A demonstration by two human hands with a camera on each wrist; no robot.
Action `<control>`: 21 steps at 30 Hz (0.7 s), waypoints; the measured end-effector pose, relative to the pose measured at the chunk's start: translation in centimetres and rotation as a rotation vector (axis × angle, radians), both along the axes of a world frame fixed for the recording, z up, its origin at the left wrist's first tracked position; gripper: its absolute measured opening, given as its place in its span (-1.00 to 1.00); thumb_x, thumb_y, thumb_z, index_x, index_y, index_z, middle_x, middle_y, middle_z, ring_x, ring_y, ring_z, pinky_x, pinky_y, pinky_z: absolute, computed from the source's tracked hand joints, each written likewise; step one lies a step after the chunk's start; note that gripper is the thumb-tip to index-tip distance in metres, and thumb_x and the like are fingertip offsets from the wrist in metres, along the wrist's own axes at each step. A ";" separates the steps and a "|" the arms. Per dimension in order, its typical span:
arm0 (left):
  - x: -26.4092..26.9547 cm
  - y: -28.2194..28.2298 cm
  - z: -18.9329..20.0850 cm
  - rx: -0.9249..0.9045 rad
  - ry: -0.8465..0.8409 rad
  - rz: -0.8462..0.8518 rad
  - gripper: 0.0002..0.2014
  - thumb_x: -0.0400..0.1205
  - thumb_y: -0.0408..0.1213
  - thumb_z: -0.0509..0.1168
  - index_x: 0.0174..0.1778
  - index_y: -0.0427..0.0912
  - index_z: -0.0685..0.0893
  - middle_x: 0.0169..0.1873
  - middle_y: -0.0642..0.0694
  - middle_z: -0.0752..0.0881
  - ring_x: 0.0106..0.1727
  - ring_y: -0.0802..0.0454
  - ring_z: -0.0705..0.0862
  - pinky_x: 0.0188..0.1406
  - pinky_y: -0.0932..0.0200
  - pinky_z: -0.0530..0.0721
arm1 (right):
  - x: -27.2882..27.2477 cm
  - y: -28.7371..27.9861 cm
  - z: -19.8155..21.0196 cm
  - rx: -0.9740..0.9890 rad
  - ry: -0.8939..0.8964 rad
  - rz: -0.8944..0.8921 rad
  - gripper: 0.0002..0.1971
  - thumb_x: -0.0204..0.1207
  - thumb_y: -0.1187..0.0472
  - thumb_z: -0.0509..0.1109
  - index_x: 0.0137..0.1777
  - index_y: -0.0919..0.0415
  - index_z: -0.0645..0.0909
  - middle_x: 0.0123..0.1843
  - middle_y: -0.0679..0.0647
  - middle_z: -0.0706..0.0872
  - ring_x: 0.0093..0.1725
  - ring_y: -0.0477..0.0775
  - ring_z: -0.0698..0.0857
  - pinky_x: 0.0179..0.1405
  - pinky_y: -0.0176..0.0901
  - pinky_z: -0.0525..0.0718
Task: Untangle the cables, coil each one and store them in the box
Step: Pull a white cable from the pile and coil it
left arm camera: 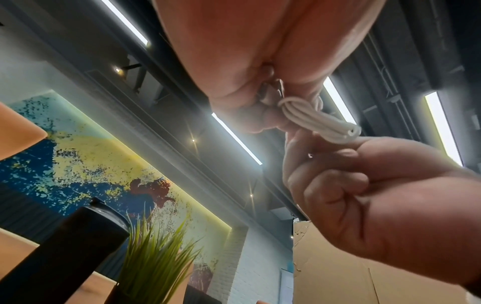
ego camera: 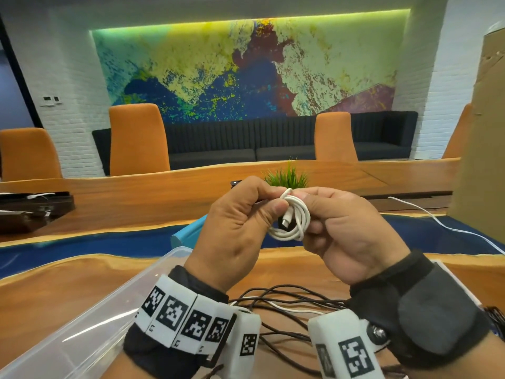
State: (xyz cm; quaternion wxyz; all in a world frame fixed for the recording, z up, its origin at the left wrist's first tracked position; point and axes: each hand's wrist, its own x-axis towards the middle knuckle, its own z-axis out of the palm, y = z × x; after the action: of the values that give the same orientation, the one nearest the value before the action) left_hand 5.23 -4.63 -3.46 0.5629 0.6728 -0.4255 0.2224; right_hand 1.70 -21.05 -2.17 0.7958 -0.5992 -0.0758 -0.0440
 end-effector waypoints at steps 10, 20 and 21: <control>-0.3 -0.2 0.1 -0.079 -0.220 0.208 -0.87 0.70 -0.26 0.29 0.04 -0.18 0.72 -0.12 0.06 0.75 -0.07 0.18 0.73 -0.08 0.32 0.68 | -0.3 0.6 -0.6 0.216 0.064 0.497 -0.55 0.44 -0.24 0.39 -0.17 0.20 0.69 -0.20 0.07 0.54 -0.24 0.03 0.47 -0.35 -0.14 0.32; -0.2 0.0 -0.1 0.004 -0.093 0.398 -0.95 0.72 -0.29 0.31 0.05 -0.13 0.67 -0.16 0.09 0.73 -0.12 0.14 0.72 -0.22 0.24 0.72 | -1.3 0.3 0.8 -0.666 -0.262 -0.156 -0.87 0.58 0.19 0.44 0.07 0.01 0.74 -0.27 -0.06 0.75 -0.29 -0.09 0.74 -0.27 -0.17 0.78; -0.5 -0.1 0.1 -0.001 -0.097 0.410 -0.95 0.72 -0.28 0.32 0.05 -0.12 0.67 -0.17 0.10 0.73 -0.12 0.14 0.72 -0.23 0.24 0.72 | -1.4 0.5 0.8 -0.778 -0.344 -0.256 -0.86 0.57 0.15 0.45 0.09 -0.07 0.69 -0.29 -0.08 0.74 -0.28 -0.09 0.74 -0.28 -0.18 0.78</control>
State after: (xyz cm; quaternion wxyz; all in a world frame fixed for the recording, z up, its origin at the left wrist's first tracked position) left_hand 4.71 -4.74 -3.38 0.4850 0.7334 -0.3062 0.3649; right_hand 0.26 -20.54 -1.40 0.4751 -0.8426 -0.1433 -0.2093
